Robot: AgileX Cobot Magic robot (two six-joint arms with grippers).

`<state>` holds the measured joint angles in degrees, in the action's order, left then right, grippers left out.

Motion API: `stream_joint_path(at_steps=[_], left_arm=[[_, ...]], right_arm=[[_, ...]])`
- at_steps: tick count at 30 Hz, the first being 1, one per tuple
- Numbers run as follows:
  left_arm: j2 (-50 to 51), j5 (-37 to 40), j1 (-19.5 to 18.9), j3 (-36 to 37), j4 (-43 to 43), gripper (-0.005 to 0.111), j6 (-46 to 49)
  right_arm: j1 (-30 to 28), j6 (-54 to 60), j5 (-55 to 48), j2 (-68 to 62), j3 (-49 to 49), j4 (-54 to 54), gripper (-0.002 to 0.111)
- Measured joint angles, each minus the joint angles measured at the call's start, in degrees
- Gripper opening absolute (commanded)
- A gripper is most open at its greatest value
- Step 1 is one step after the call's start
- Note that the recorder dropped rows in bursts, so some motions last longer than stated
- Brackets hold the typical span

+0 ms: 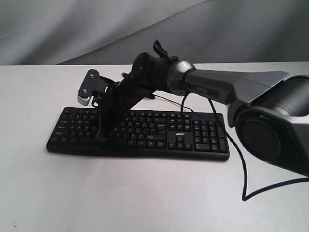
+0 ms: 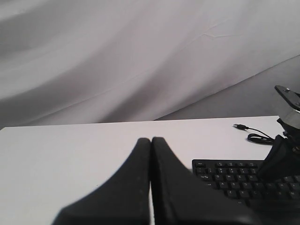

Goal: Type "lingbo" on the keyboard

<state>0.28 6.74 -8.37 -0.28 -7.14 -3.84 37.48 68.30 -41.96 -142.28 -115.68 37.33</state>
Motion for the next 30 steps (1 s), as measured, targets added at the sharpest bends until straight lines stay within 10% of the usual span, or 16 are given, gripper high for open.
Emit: stream_joint_path(at_steps=[30], left_arm=[[0.00,0.00,0.00,0.00,0.00,0.001,0.00]], right_arm=[[0.00,-1.00,-0.91,-1.16,-0.10,-1.34,0.000]])
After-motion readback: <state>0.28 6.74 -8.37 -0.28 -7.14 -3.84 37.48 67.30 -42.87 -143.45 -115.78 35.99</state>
